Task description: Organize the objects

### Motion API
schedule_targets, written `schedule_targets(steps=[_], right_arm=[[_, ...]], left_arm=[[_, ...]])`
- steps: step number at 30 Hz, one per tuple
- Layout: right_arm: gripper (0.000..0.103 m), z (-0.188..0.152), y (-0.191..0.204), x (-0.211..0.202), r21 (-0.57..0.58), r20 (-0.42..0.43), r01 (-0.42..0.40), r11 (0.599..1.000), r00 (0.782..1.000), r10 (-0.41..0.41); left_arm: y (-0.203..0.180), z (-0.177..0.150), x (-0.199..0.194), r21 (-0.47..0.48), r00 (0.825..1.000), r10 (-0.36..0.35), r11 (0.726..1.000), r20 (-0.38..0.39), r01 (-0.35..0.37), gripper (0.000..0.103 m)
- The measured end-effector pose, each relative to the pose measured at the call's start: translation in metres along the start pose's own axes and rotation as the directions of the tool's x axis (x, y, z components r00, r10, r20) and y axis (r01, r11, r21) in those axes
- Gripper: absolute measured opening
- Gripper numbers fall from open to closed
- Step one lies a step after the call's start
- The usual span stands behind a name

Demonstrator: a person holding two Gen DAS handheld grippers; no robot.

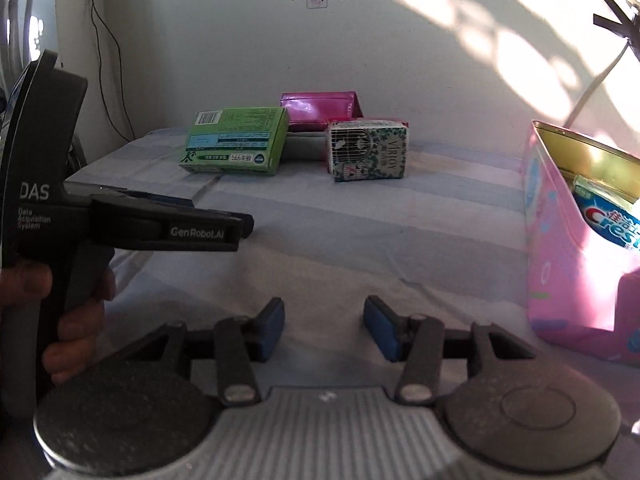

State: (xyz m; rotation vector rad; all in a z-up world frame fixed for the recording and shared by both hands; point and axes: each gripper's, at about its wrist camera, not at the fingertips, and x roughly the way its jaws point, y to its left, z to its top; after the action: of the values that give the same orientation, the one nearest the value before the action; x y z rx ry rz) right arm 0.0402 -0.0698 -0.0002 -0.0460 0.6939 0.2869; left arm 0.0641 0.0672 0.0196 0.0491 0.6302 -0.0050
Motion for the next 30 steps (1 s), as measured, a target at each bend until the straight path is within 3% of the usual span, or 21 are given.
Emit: schedule_targets(steps=[5, 8, 10, 13, 17, 19, 20, 21, 23, 25, 26, 27, 30], right_arm=[[0.047, 0.012, 0.011, 0.019, -0.046, -0.011, -0.035, 0.998, 0.999, 0.035], [0.047, 0.026, 0.014, 0.035, -0.044, -0.02, -0.079, 0.996, 0.997, 0.078], [0.047, 0.042, 0.015, 0.049, -0.001, -0.007, -0.122, 0.993, 0.993, 0.122], [0.047, 0.072, 0.011, 0.073, 0.083, 0.028, -0.182, 0.98, 0.983, 0.18], [0.056, 0.104, 0.008, 0.116, 0.173, 0.03, -0.243, 0.954, 0.97, 0.242], [0.059, 0.113, 0.01, 0.141, 0.212, 0.013, -0.239, 0.948, 0.97, 0.242], [0.073, 0.115, 0.01, 0.15, 0.22, 0.019, -0.241, 0.945, 0.97, 0.243], [0.08, 0.118, 0.011, 0.156, 0.228, 0.038, -0.258, 0.939, 0.966, 0.256], [0.083, 0.125, 0.01, 0.163, 0.254, 0.051, -0.292, 0.922, 0.956, 0.289], [0.078, 0.128, 0.008, 0.167, 0.285, 0.057, -0.33, 0.9, 0.943, 0.327], [0.061, 0.129, 0.008, 0.168, 0.289, 0.047, -0.351, 0.891, 0.934, 0.353], [0.053, 0.129, 0.007, 0.168, 0.293, 0.039, -0.378, 0.878, 0.923, 0.384], [0.041, 0.122, 0.007, 0.151, 0.302, 0.041, -0.4, 0.865, 0.912, 0.408]], left_arm=[[0.036, 0.0, 0.002, 0.003, 0.998, 0.066, 0.998, 0.021, -0.066, 0.069], [0.079, 0.003, 0.005, -0.179, 0.995, 0.098, 0.979, 0.012, -0.095, 0.069], [0.105, 0.003, 0.006, -0.31, 0.994, 0.107, 0.946, 0.013, -0.098, 0.068], [0.127, 0.004, 0.001, -0.414, 0.987, 0.157, 0.9, 0.017, -0.136, 0.068], [0.147, 0.002, 0.0, -0.509, 0.987, 0.16, 0.85, 0.008, -0.134, 0.068], [0.149, 0.002, 0.001, -0.518, 0.986, 0.169, 0.844, 0.007, -0.14, 0.068], [0.149, 0.002, 0.002, -0.514, 0.985, 0.17, 0.846, 0.006, -0.143, 0.069], [0.148, 0.003, 0.003, -0.506, 0.985, 0.173, 0.85, 0.005, -0.147, 0.069], [0.145, 0.003, 0.003, -0.498, 0.985, 0.173, 0.855, 0.005, -0.148, 0.073], [0.147, 0.004, 0.005, -0.497, 0.985, 0.174, 0.855, 0.004, -0.149, 0.073], [0.147, 0.003, 0.005, -0.497, 0.985, 0.173, 0.855, 0.005, -0.148, 0.073], [0.146, 0.003, 0.005, -0.498, 0.985, 0.174, 0.854, 0.005, -0.148, 0.073], [0.148, 0.004, 0.007, -0.498, 0.985, 0.173, 0.855, 0.008, -0.146, 0.073]])
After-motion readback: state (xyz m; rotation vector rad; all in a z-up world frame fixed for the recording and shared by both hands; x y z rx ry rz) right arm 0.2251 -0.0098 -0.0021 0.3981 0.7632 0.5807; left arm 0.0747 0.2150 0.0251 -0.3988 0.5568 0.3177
